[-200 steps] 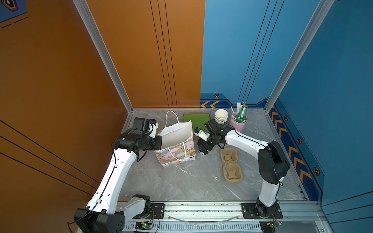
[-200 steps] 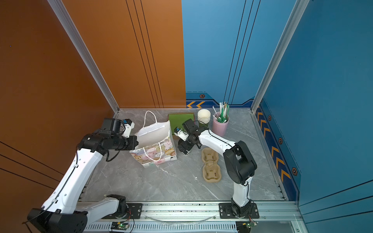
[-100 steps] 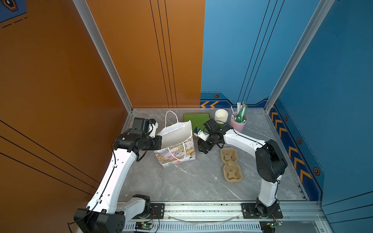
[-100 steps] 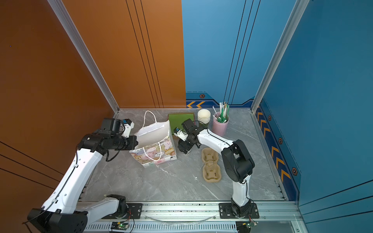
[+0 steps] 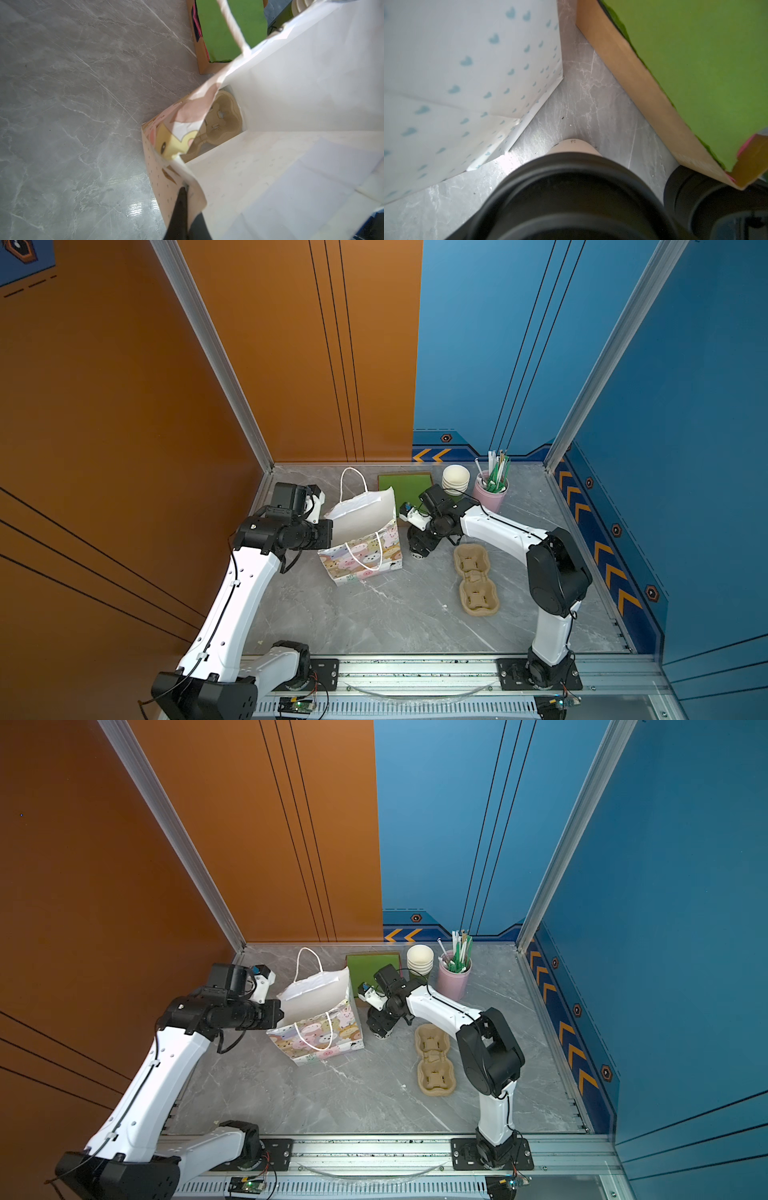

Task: Pack a coffee takeout order
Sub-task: Pick up the coffee cup from the center of the table.

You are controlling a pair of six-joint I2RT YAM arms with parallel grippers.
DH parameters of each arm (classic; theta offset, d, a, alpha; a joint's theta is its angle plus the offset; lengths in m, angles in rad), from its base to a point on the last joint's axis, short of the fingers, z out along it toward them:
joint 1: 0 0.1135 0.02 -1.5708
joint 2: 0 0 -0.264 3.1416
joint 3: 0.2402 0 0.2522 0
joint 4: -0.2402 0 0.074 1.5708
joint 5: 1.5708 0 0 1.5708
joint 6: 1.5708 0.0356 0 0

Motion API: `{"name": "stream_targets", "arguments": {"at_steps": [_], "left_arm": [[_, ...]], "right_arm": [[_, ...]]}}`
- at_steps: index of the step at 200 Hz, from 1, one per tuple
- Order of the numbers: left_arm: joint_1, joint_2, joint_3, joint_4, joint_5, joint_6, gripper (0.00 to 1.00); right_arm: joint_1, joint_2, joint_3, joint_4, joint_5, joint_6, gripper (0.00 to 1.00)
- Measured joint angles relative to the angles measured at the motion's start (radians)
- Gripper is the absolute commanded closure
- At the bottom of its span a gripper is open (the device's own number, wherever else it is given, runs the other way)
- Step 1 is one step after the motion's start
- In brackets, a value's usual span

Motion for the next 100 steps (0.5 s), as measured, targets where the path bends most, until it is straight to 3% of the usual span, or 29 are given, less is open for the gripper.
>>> {"name": "stream_targets", "arguments": {"at_steps": [100], "left_arm": [[0.000,0.001,0.000,0.000,0.035,0.001,1.00]], "right_arm": [[-0.008,-0.264,0.036,-0.163,0.017,-0.001,0.10]]}}
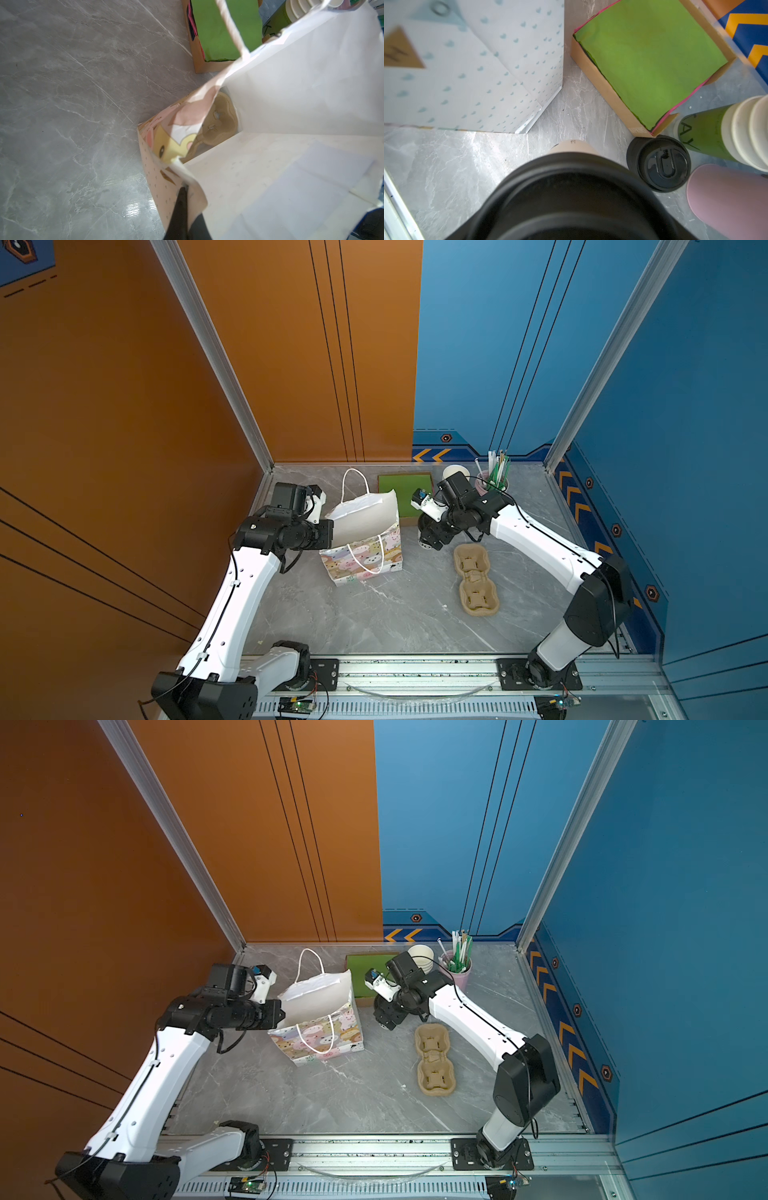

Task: Pack a coffee takeout order
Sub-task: Pick up the coffee cup from the center of the table, then move the takeout bag to the center of the table.

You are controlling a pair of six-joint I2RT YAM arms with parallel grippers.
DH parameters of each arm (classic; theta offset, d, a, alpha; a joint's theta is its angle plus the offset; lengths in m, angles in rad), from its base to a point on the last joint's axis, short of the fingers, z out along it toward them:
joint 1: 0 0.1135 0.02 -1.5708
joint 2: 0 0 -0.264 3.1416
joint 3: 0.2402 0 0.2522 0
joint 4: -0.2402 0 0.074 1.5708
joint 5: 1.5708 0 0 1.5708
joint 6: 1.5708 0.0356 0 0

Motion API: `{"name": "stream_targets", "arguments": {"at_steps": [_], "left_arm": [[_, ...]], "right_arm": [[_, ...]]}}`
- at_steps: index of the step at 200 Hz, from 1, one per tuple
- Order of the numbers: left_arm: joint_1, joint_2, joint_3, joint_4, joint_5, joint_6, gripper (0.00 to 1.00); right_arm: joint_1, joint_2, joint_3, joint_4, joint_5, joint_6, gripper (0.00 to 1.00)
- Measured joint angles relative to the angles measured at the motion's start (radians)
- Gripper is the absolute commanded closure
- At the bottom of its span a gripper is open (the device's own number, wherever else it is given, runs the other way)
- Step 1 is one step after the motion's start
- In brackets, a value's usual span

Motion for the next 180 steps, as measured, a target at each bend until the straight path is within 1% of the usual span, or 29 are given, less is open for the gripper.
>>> {"name": "stream_targets", "arguments": {"at_steps": [37,73,146,180], "left_arm": [[-0.005,0.009,0.000,0.006,0.040,0.001,1.00],[-0.031,0.019,0.000,0.032,0.083,-0.001,1.00],[-0.121,0.076,0.016,0.079,0.145,0.001,1.00],[-0.156,0.095,0.027,0.082,0.152,0.012,1.00]], "right_arm": [[0.000,-0.085,0.061,-0.065,0.000,0.003,0.10],[0.006,-0.148,0.116,-0.116,0.000,0.008,0.10],[0.069,-0.158,0.241,-0.212,0.005,0.008,0.10],[0.127,-0.158,0.307,-0.248,0.021,0.007,0.09]]}}
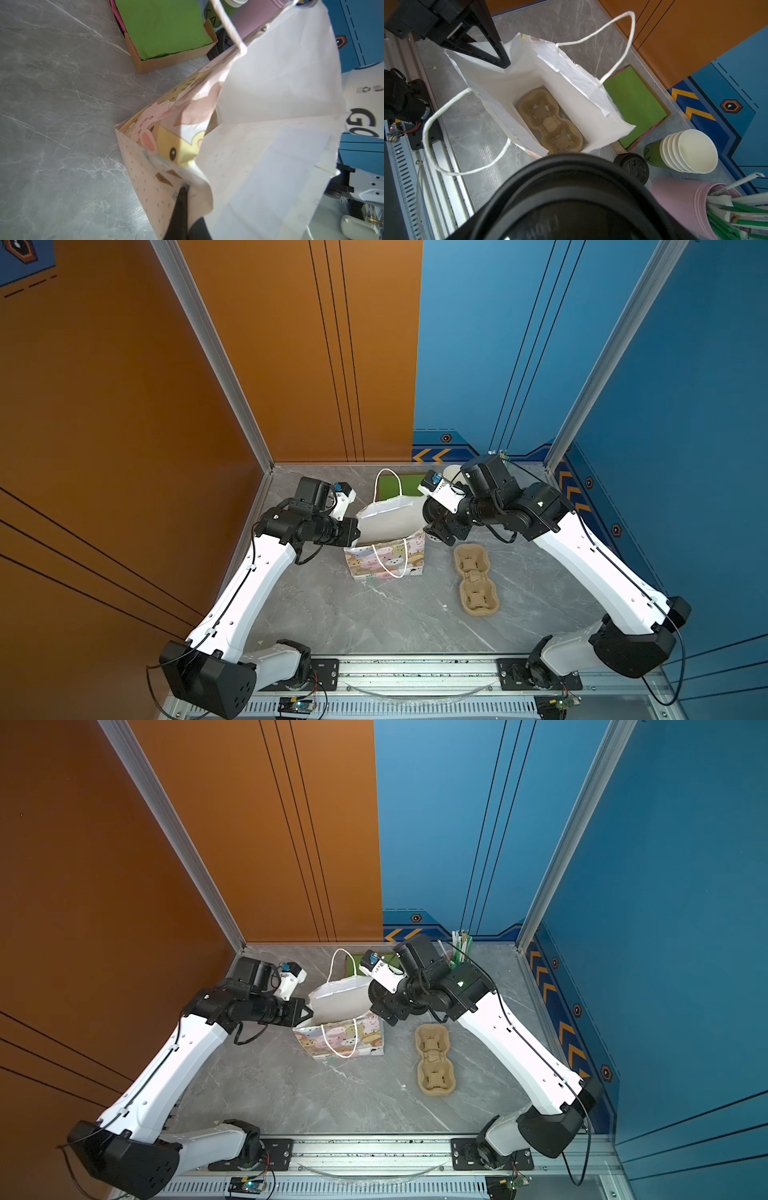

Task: Pack a coffee takeout order
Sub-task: Move the takeout bag to the center of the table.

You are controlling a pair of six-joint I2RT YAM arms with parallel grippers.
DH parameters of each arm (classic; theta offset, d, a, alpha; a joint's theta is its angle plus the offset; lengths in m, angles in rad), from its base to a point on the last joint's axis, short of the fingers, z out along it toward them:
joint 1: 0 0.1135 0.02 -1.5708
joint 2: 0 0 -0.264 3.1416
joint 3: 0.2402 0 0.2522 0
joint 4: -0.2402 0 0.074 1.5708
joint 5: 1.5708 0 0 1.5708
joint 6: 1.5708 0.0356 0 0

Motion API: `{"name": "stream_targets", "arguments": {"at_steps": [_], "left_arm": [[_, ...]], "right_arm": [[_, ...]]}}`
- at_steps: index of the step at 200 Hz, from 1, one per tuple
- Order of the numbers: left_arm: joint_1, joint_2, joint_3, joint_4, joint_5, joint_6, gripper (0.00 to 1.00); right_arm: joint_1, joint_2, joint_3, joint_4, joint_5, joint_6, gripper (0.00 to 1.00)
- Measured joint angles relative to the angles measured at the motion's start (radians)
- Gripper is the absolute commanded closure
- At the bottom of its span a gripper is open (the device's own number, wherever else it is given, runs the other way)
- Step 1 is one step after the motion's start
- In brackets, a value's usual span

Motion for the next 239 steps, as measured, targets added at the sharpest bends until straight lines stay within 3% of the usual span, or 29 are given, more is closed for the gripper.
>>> {"name": "stream_targets", "arguments": {"at_steps": [146,239], "left_arm": [[-0.035,0.022,0.029,0.000,-0.005,0.006,1.00],[-0.042,0.022,0.042,0.001,-0.010,0.002,1.00]], "right_arm": [[0.008,0.010,0.150,-0.045,-0.042,-0.003,0.11],[0.085,0.194,0.223,-0.044,-0.103,-0.004,0.13]]}}
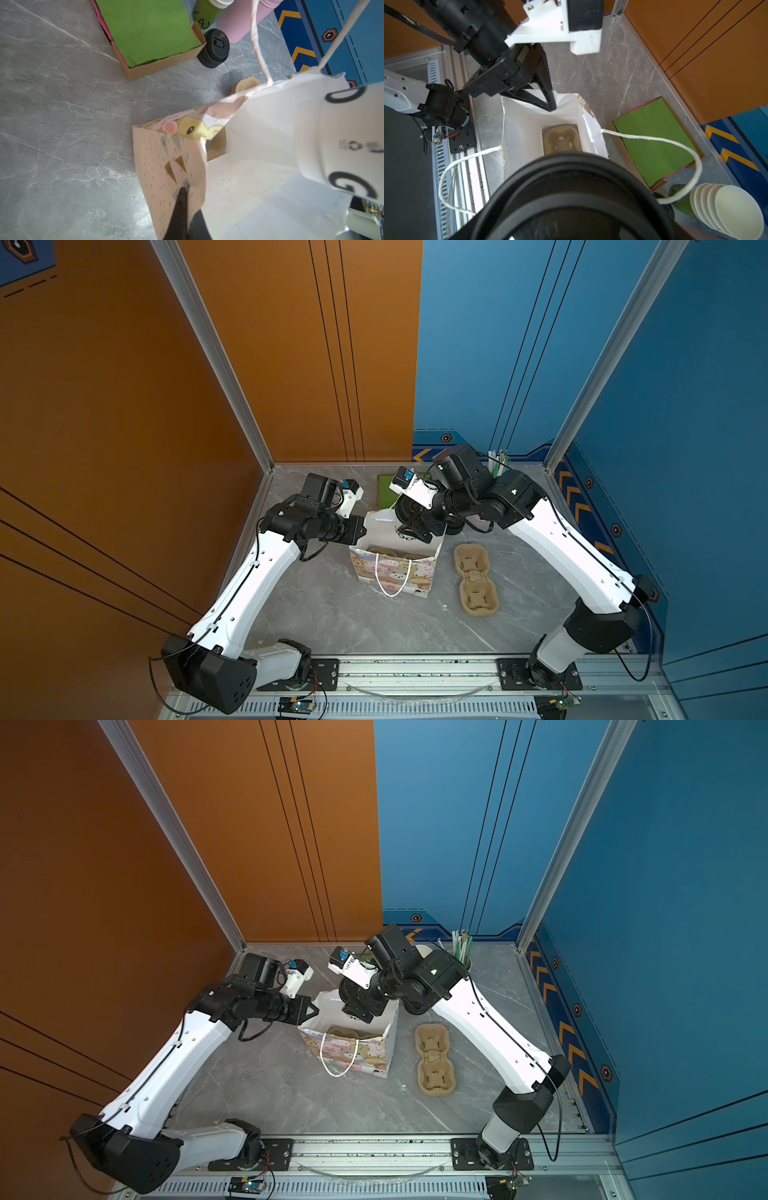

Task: Pack a coffee takeout order
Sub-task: Move the takeout bag to the center of the table, then place the coffee cup in the cup tray.

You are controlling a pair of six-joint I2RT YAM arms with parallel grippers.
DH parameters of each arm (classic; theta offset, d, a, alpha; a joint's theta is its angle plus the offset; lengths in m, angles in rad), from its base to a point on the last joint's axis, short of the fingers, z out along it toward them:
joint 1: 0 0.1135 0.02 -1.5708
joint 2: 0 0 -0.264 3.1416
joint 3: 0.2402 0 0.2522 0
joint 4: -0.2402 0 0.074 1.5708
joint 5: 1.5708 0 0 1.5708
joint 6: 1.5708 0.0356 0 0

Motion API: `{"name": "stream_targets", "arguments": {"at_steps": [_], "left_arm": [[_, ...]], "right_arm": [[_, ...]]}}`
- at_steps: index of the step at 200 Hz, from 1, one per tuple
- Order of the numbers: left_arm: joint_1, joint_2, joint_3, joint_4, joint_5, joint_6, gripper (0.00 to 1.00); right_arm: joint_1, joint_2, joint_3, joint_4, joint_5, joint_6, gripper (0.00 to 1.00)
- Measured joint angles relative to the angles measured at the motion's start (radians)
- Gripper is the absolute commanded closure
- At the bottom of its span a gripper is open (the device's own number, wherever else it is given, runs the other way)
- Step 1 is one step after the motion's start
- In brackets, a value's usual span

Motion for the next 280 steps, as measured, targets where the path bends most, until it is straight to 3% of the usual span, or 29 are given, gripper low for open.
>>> {"name": "stream_targets", "arguments": {"at_steps": [280], "left_arm": [[0.000,0.000,0.010,0.000,-0.039,-0.008,1.00]], "right_arm": [[0.023,0.113,-0.155,0.000,0.057,-0.043,0.17]]}}
